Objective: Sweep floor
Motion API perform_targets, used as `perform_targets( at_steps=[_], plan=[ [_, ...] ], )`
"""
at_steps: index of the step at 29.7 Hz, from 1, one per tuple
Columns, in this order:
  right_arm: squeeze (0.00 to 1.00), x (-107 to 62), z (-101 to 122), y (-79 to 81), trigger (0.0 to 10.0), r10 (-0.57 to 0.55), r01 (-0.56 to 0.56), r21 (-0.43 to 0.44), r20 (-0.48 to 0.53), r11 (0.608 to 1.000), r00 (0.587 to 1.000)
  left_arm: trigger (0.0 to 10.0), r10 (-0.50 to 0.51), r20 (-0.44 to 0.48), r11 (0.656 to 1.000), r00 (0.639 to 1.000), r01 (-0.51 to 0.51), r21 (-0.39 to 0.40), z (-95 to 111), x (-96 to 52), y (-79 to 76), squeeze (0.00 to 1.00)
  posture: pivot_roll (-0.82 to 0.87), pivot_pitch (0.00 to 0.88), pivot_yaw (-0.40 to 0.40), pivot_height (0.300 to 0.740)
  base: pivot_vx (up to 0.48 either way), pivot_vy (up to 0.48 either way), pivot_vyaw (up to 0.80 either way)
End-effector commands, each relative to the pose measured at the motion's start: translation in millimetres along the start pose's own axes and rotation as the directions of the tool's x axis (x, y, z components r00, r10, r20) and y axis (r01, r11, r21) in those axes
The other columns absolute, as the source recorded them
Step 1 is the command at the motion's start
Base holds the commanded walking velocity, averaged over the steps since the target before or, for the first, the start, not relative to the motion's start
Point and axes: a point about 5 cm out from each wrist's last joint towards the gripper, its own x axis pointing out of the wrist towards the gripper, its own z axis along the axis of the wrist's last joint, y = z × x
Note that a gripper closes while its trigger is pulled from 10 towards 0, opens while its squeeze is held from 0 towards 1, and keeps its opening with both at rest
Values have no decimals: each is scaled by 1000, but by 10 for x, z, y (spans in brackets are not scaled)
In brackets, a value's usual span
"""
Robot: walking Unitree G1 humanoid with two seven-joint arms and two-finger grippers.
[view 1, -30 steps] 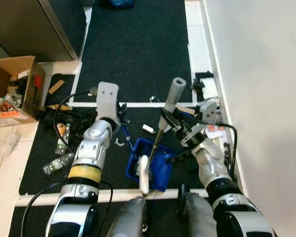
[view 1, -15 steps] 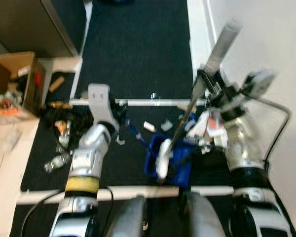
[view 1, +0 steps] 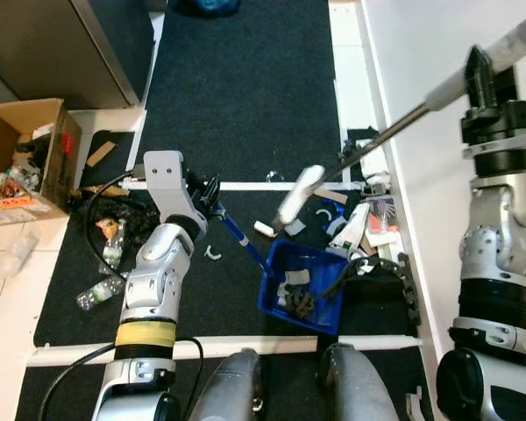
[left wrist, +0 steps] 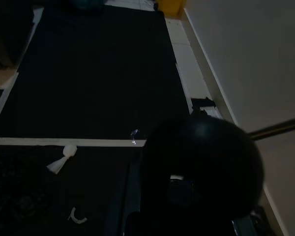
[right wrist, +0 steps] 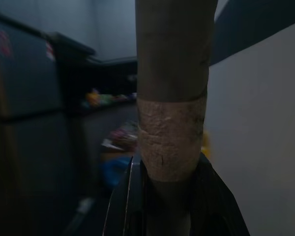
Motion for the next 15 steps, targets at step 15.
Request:
perform_targets(
  at_steps=[15],
  plan=[
    [0,-231,-448,-139,10000,-113,69,-240,-176,968,978,10000,-14,87,997,996,21,-80,330,-459,131,0,93,93,-15,740,0,0,0]
  ],
)
